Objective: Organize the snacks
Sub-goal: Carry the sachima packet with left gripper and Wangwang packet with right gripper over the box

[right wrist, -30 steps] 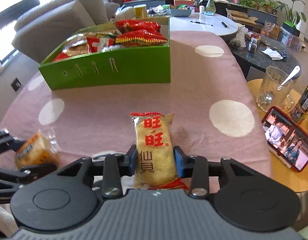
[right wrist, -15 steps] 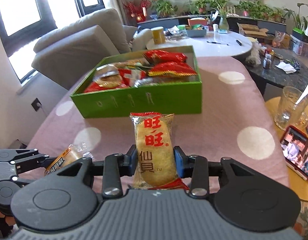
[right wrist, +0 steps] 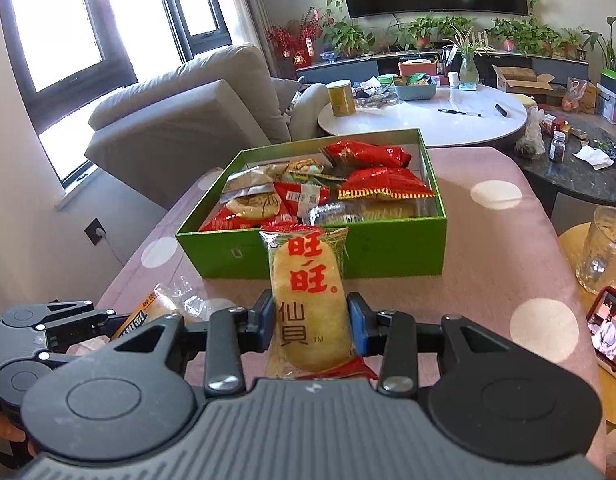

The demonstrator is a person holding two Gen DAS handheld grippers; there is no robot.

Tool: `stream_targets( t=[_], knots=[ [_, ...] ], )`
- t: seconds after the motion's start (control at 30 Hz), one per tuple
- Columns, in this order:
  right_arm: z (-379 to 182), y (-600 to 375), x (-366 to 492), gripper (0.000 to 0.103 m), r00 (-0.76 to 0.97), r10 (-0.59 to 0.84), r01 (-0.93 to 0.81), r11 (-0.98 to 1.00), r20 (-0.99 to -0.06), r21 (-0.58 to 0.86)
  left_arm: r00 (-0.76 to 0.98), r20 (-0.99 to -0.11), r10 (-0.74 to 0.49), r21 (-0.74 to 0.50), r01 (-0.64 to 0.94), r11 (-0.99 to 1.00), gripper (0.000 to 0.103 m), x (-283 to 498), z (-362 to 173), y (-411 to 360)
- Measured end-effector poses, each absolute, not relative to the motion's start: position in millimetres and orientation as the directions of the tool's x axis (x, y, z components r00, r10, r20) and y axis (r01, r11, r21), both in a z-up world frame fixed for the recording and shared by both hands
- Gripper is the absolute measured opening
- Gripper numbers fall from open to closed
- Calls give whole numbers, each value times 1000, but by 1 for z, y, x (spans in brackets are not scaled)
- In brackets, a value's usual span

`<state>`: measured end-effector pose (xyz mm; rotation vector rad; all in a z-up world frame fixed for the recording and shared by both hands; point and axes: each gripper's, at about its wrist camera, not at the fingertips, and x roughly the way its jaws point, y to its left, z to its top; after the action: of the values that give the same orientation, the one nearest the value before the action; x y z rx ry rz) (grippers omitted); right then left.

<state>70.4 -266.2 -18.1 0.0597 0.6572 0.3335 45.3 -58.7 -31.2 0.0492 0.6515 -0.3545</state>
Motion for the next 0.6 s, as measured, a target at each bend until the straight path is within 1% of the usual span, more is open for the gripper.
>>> stream_targets(
  t=[0.17, 0.6],
  knots=[
    [-14, -263, 80, 78, 745, 326, -286, 944, -581, 163, 748, -593, -297, -57, 330, 942, 40, 59, -26, -61],
    [8, -251, 115, 78, 781, 339, -295, 941, -525, 169, 797, -527, -294, -62, 310, 949, 40, 103, 3, -65]
  ],
)
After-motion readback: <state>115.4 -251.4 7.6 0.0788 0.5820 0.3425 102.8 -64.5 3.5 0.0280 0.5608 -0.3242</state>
